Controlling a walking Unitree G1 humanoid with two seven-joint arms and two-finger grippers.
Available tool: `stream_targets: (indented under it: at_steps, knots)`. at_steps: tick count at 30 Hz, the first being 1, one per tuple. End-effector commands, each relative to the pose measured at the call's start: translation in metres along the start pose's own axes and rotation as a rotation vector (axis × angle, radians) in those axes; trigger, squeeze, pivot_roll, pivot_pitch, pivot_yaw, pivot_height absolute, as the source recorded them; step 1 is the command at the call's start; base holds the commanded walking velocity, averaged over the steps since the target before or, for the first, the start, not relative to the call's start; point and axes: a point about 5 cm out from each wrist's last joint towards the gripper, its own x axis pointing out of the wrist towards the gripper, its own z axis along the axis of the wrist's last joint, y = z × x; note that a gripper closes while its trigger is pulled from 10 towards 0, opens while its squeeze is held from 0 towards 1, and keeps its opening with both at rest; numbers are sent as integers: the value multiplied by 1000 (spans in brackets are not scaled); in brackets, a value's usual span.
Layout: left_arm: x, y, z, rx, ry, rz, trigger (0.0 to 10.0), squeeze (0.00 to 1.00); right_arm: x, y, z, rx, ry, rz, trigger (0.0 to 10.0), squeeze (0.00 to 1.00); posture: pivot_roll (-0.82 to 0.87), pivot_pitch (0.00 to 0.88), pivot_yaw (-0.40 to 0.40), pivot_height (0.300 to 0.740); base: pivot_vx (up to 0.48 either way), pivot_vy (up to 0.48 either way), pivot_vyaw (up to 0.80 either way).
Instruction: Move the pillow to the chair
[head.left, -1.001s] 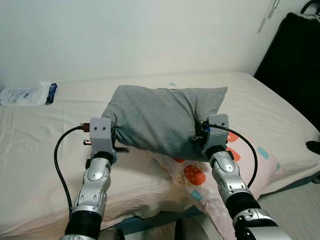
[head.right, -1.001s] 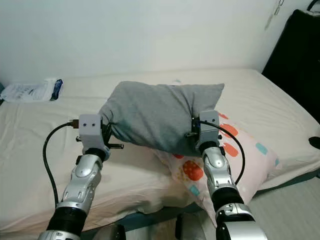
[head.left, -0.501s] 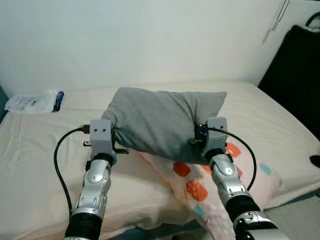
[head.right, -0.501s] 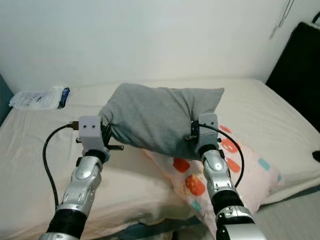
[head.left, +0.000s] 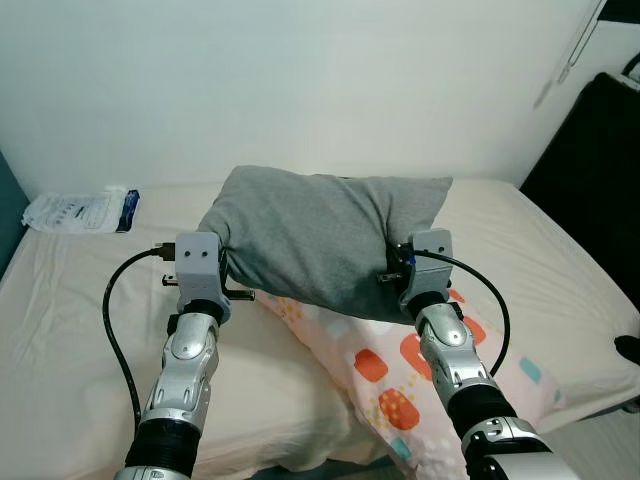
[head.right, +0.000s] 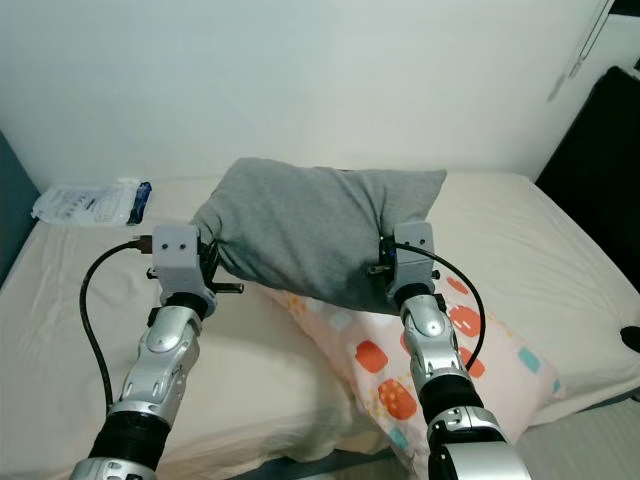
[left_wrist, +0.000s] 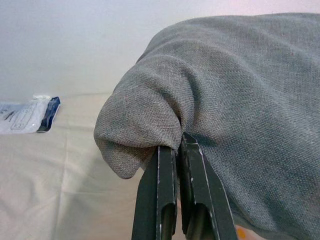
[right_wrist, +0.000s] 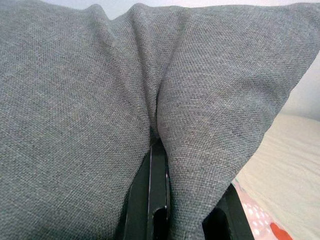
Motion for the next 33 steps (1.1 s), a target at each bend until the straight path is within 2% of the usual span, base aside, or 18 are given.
stream_targets:
  at_steps: [1,12,15,18,23,33]
  knots:
    - [2,-4,10,10,-61,-19,10000,0,3,1,6,-25,-33,15,10000,0,0,0,-101,740,0,0,0]
    - [3,-3,11,7,-62,-15,10000,0,3,1,6,-24,-31,14,10000,0,-1,0,-100,740,0,0,0]
    - [2,-2,7,-5,-44,-1,10000,0,1,10,-3,-39,15,64,10000,0,6,0,-107,740,0,0,0]
    - [1,-3,6,2,-39,-11,10000,0,2,11,-4,-53,24,76,10000,0,9,0,-106,740,0,0,0]
    - [-1,-3,4,7,-31,-20,10000,0,1,12,-6,-14,35,64,10000,0,4,0,-99,740,0,0,0]
    - [1,-7,5,10,-29,-33,10000,0,-1,11,-8,-29,31,66,10000,0,1,0,-94,740,0,0,0]
